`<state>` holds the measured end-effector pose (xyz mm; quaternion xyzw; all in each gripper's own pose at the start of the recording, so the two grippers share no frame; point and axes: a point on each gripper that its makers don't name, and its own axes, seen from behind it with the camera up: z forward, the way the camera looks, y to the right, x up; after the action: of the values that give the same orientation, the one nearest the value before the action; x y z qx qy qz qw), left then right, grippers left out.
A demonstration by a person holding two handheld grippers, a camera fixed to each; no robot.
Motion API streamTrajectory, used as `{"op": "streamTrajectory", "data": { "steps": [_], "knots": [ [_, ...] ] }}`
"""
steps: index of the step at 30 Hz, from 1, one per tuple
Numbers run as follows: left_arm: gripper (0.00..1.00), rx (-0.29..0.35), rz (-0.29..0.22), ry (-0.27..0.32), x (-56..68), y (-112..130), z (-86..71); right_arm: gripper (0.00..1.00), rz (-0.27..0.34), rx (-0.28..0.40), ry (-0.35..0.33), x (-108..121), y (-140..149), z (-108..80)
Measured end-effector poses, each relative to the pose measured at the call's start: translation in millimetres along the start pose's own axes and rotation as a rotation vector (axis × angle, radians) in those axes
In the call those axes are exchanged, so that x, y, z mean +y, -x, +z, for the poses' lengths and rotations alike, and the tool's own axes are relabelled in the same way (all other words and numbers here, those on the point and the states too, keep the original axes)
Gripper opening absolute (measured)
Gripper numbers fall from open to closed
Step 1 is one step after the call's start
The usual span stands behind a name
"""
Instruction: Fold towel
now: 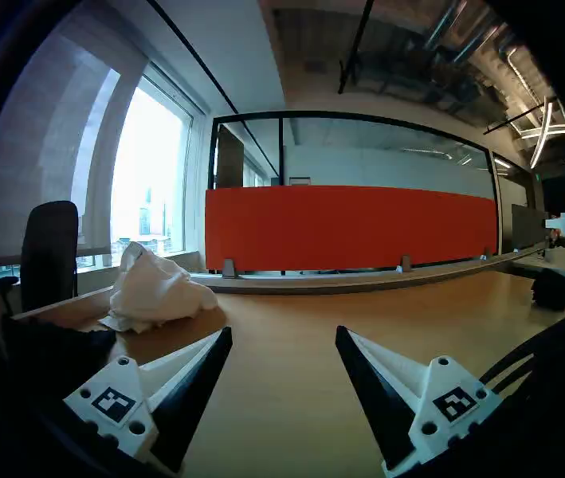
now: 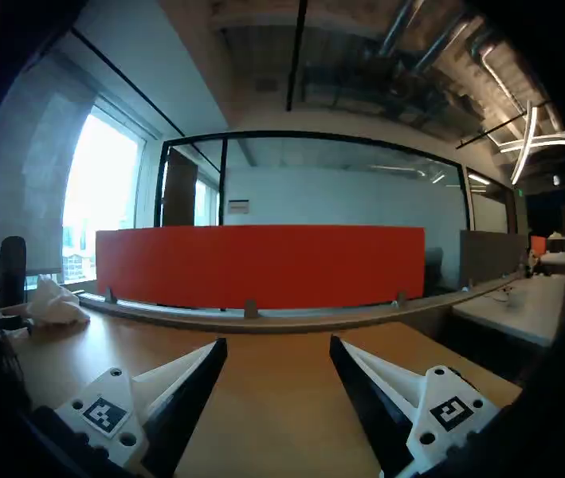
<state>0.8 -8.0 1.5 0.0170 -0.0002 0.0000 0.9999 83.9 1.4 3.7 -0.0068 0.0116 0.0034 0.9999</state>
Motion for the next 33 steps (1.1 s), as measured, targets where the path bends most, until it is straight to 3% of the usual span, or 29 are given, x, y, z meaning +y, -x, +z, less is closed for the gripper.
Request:
{"op": "streamTrajectory", "data": {
  "steps": [22, 33],
  "knots": [
    [0.97, 0.0, 0.0, 0.0, -0.3, 0, -0.2, 1.0, 0.016, -0.016, -0.003, 14, 66, -6.7],
    [0.96, 0.0, 0.0, 0.0, -0.3, -1, -0.3, 0.99, 0.037, -0.029, -0.002, 15, 84, -3.1]
  ]
}}
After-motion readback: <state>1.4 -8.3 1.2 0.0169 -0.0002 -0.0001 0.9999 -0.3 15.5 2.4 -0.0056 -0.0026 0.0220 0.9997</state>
